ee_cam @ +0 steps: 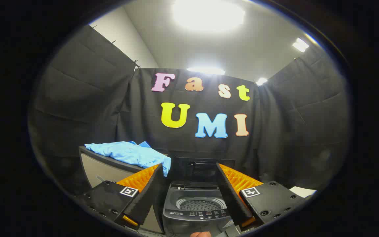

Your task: Put the clothes into the washing machine and then close the washing machine lid.

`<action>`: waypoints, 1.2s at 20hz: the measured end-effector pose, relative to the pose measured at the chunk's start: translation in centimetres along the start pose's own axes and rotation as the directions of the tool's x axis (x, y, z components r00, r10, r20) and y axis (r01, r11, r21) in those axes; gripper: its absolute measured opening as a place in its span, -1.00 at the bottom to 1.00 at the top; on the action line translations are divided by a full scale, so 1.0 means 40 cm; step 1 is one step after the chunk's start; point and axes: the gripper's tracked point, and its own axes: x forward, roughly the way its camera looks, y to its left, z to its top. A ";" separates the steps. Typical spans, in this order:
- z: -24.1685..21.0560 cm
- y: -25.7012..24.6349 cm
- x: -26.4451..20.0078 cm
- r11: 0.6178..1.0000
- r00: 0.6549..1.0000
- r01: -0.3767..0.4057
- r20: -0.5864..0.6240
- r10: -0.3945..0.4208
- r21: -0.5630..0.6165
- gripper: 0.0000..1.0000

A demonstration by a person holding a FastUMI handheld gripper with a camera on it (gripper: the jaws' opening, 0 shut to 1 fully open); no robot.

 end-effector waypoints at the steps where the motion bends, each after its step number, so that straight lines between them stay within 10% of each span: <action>1: -0.005 0.004 0.000 1.000 1.000 0.000 -0.005 0.000 -0.001 0.95; 24: 0.060 -0.009 -0.003 0.999 1.000 -0.023 0.011 0.023 -0.034 0.96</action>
